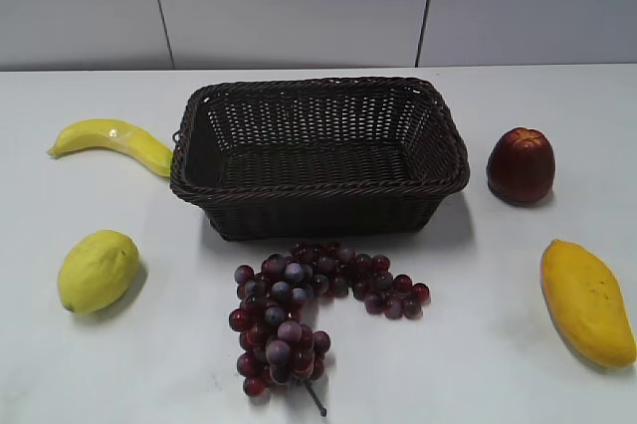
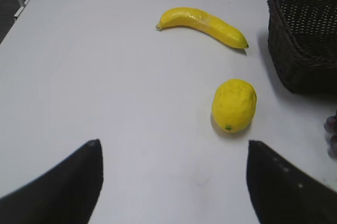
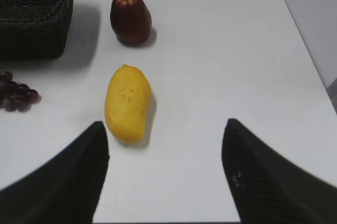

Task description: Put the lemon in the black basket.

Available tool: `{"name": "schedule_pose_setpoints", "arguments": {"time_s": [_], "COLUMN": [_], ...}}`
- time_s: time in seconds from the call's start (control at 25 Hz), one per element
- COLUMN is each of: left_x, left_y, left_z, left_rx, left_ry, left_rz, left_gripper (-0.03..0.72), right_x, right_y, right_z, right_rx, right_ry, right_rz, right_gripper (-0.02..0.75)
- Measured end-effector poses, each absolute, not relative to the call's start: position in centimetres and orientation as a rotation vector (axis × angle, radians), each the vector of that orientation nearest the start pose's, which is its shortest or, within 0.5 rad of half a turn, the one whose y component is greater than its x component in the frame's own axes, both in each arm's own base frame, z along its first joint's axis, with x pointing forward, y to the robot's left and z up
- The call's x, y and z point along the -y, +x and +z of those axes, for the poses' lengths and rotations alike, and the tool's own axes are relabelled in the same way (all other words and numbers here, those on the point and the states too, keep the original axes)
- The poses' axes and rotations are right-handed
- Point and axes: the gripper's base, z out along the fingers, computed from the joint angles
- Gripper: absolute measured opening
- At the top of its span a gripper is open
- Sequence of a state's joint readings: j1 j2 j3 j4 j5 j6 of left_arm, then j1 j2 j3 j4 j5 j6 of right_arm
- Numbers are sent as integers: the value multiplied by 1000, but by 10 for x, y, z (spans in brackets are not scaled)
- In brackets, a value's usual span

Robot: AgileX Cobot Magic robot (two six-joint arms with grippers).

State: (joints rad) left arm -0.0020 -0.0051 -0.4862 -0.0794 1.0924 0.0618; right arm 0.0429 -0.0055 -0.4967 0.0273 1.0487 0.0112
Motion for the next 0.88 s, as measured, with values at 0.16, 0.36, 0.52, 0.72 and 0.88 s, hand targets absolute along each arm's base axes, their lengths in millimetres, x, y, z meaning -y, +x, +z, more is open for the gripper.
{"name": "schedule_pose_setpoints", "arguments": {"time_s": [0.16,0.36,0.52,0.72,0.88], "left_x": [6,6,6,7,7], "left_y": [-6,-6,-6,-1,25], "left_z": [271,271,271,275,290], "left_rx": [-2081,-2081,-2081,-2083,-2062], "left_ry": [71,71,71,69,54], "left_rz": [-59,-59,-59,-62,-81], "left_gripper": [655,655,655,655,655], "right_x": [-2,-2,-2,-2,-2], "right_y": [-5,-5,-5,-5,-5], "right_z": [277,277,277,277,277], "right_rx": [-2030,-2030,-2030,-2030,-2030], "right_ry": [-33,-33,-33,-33,-33], "right_rz": [67,67,67,67,67], "right_gripper": [552,552,552,552,552]}}
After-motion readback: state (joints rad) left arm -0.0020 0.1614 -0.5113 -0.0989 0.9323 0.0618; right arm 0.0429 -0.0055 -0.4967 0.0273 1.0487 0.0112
